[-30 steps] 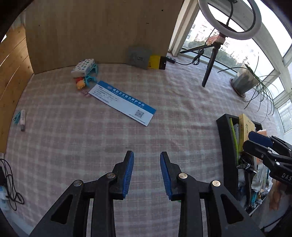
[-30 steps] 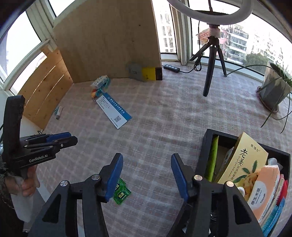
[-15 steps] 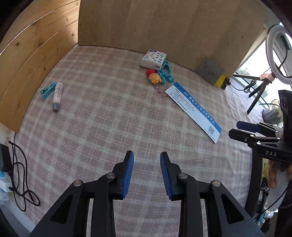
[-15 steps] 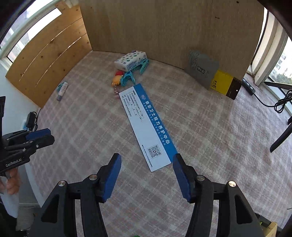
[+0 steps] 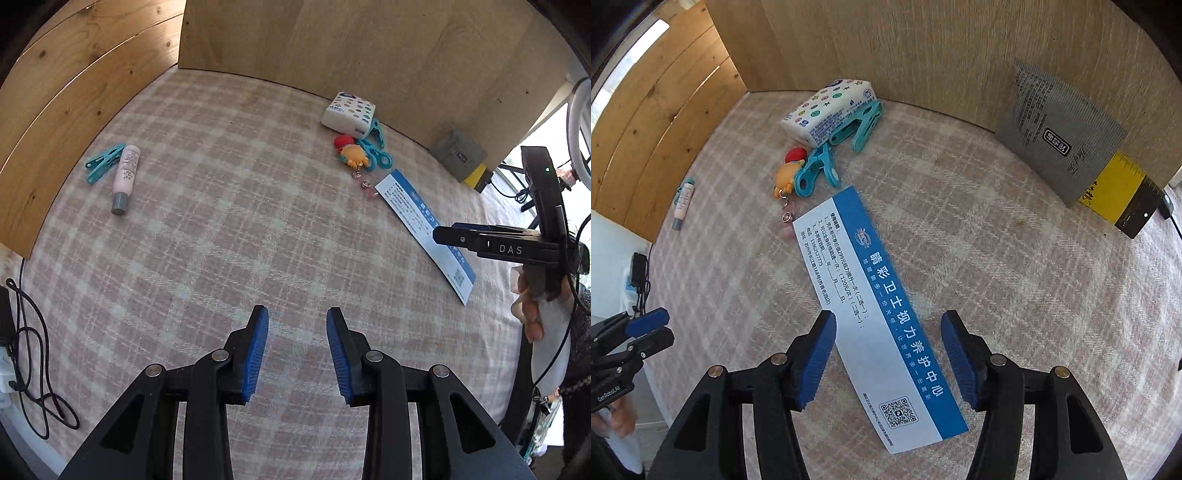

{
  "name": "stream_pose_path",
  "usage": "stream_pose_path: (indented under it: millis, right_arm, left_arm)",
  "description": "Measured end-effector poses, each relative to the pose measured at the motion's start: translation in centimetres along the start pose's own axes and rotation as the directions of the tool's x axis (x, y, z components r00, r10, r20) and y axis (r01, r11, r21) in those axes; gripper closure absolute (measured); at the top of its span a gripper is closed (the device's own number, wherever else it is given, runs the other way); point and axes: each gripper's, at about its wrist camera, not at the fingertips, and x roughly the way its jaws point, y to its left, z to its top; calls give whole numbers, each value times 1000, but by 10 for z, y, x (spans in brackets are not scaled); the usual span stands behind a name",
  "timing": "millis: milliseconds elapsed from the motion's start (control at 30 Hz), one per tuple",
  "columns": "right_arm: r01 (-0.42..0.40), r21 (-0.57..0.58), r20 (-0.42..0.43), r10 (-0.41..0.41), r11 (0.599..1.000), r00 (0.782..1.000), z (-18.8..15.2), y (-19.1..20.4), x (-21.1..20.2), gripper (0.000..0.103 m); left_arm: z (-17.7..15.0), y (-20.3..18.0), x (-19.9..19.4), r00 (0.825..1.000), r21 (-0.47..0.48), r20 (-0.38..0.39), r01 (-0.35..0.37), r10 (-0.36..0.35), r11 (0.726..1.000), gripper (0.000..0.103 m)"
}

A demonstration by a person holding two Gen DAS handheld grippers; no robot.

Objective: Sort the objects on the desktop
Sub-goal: 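Grasp the blue-white printed card with the right tool and lift, then carry the card into the organizer tray with the right tool and release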

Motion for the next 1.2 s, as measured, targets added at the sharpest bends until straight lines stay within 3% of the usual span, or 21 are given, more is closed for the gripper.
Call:
stream_pose_path:
  millis: [233, 433, 567, 900, 1200]
  right_arm:
    - [1, -98, -47, -5, 995, 999, -5, 22, 5, 45]
    - [190, -294, -26, -207, 937, 978, -16, 56, 16, 46]
    - [184, -264, -36, -200, 947, 979, -15, 51, 13, 54]
    - [156, -188, -34, -165, 970, 986, -42, 37, -4, 54]
    - [148, -5, 79, -147, 989, 986, -95, 14, -79, 54]
  left_arm:
    - [-3, 5, 2, 1000, -16, -4, 9, -9, 1000, 64]
    - [-9, 7, 3, 1000, -12, -8, -1, 1, 1000, 64]
    - [-12, 10, 0, 1000, -19, -3, 1, -1, 1000, 64]
    - [-19, 6, -8, 1000, -2, 8, 2, -2, 1000, 64]
    - [-26, -20, -22, 999, 76, 16, 37, -38, 996, 64]
